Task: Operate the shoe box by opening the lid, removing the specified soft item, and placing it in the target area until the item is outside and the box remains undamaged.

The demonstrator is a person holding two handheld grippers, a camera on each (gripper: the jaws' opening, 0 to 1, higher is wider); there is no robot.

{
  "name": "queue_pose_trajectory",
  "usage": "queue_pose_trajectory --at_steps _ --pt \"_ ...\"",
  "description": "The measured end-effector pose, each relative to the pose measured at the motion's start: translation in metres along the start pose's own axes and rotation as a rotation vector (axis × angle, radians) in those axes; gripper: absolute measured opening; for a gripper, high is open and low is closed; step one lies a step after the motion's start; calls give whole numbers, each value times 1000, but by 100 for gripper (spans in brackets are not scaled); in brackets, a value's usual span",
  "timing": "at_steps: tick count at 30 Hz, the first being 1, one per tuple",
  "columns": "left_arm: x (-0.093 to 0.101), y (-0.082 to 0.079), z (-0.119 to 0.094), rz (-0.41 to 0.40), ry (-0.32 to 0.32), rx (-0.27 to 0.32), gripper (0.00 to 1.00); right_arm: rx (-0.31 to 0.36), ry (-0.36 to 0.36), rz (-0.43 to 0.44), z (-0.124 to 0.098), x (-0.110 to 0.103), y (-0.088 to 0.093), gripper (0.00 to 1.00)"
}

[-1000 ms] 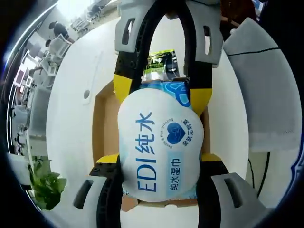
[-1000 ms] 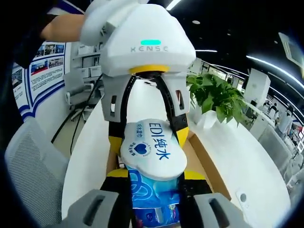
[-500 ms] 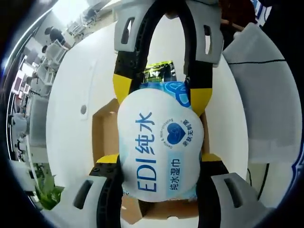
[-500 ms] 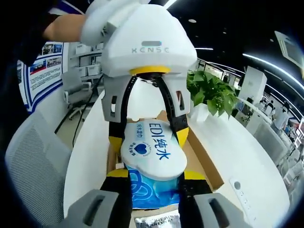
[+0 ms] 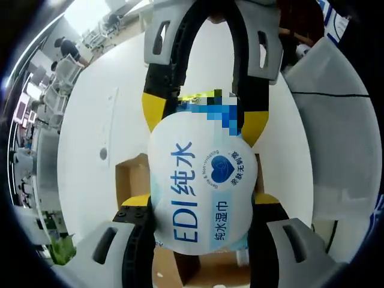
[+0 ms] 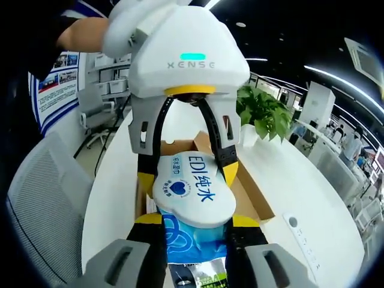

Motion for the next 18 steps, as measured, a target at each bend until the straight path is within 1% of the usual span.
queue_pose_trajectory --at_steps 10,18 --pt "-4 -27 10 12 9 6 62 -7 8 7 -20 9 18 31" --pt "-7 -47 20 16 10 22 62 -19 9 4 -33 18 32 31"
Point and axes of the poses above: the point that each gripper's makers call its tool centre point, and the gripper's own axes: z roughly forward along the fingers, x roughly to its right, y roughly out of its underside, the point moved 8 cm from there along -z, roughly backward along the fingers, and after that the axes turned 15 degrees about y, right-handed, at the moved point
